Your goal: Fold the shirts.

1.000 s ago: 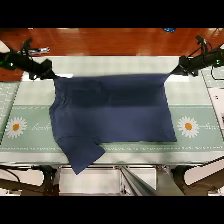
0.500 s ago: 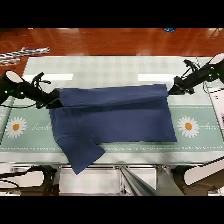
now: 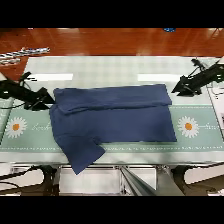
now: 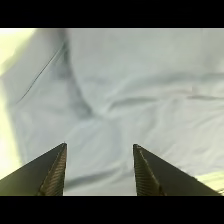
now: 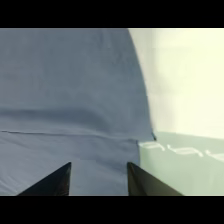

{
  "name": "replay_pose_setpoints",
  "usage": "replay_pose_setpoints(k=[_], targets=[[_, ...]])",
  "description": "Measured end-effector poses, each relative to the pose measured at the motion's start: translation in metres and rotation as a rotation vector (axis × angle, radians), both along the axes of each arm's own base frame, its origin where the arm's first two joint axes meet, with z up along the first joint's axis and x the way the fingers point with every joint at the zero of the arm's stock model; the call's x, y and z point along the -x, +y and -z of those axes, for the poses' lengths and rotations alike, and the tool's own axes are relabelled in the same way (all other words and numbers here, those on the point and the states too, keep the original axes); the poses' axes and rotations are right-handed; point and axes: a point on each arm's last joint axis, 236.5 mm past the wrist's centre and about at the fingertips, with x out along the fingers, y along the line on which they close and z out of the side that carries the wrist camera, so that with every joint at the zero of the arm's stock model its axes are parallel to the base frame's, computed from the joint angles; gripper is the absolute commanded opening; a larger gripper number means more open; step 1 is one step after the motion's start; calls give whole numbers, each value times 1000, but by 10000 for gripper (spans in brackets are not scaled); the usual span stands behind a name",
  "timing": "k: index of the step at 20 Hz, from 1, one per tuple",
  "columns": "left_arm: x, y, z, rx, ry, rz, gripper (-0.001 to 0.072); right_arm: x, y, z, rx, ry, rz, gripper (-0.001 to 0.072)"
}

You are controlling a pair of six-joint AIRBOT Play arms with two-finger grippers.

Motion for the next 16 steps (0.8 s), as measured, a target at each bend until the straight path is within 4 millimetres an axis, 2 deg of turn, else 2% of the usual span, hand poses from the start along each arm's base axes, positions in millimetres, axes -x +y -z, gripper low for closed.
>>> replay_pose_setpoints(k=[2,4,6,9,13,16], targets=[[24,14,-8,-14,-1,-52,508,13,-13,-13,26,-48,61,407],[60,23,-4,-21,25,-118,508,34,-12,-17,30,-94,110,407],[96,24,6,-9,49,-199,508,58,3,-16,1,-140,151,407],[132,1,24,55,77,-276,508,91,44,-14,-82,-212,177,407],[160,-12,47,67,138,-321,508,119,81,-12,-141,-259,154,407],[170,-22,56,73,181,-314,508,122,95,-16,-176,-287,157,407]])
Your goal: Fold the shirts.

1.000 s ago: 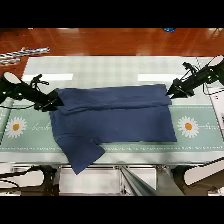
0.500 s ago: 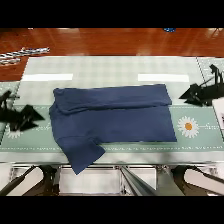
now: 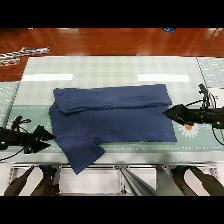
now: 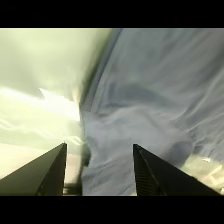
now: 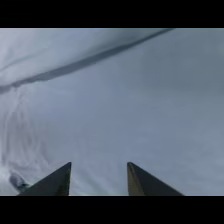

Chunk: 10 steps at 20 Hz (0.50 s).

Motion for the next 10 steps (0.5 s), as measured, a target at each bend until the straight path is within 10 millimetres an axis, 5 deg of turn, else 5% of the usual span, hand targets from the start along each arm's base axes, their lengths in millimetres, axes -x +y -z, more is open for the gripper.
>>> replay_pose_setpoints(k=[7,8,9,10], targets=[[7,-53,23,87,67,59,463,-13,4,-19,-47,-73,34,407],[9,-57,27,90,73,68,331,-18,-4,-24,-40,-91,56,407],[7,-60,31,84,71,66,53,-24,-18,-30,-24,-111,89,407],[5,-60,35,73,63,65,17,-29,-36,-34,-4,-122,134,407]])
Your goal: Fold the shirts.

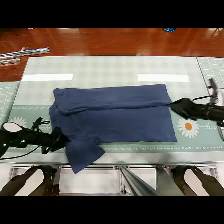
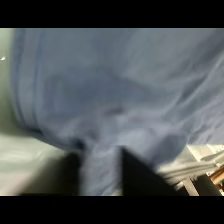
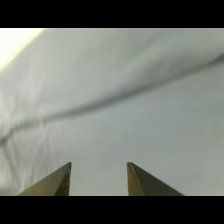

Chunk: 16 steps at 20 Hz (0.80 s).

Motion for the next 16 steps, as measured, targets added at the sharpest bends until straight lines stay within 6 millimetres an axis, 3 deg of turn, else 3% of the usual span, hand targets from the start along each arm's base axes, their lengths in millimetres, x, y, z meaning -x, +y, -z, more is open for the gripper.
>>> replay_pose_setpoints(k=[2,3,5,9,16], targets=[[-3,-5,2,9,-12,4,17,8,-40,9,53,54,93,407],[-3,-6,2,14,-18,12,17,22,-58,21,81,121,130,407],[-4,-9,2,21,-30,23,17,56,-75,49,111,280,174,407],[-5,-11,2,26,-42,33,17,102,-68,89,103,505,136,407],[-10,-14,1,33,-76,51,17,128,-42,120,41,687,1,407]])
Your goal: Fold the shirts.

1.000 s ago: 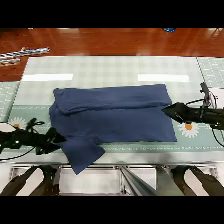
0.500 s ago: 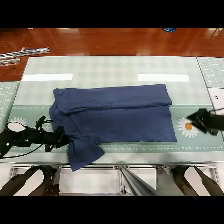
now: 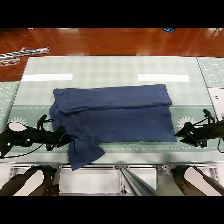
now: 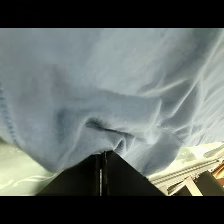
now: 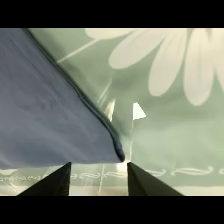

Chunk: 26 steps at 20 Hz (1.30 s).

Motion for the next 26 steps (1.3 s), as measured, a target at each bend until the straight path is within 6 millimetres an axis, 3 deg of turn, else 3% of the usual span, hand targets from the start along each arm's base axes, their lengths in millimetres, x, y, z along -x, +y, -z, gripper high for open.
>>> replay_pose_setpoints(k=[7,8,10,13,15,18,22,26], targets=[[-10,-1,-1,5,-36,-21,17,-19,20,10,-101,-26,19,392],[-11,-1,-1,4,-41,-24,17,-22,23,10,-115,-35,20,308],[-13,-1,-1,4,-47,-28,17,-29,29,12,-125,-60,6,26],[-21,2,-3,-7,-71,-29,17,-38,40,6,-152,-109,-60,25],[-37,12,-9,-40,-122,-24,18,-46,42,-1,-158,-139,-93,25],[-68,19,-37,-36,-205,-18,17,-66,36,-18,-149,-198,-121,25],[-117,35,-73,-57,-321,-25,17,-103,26,-40,-101,-293,-125,25],[-160,40,-82,-53,-340,-11,17,-152,24,-53,-57,-391,-122,25]])
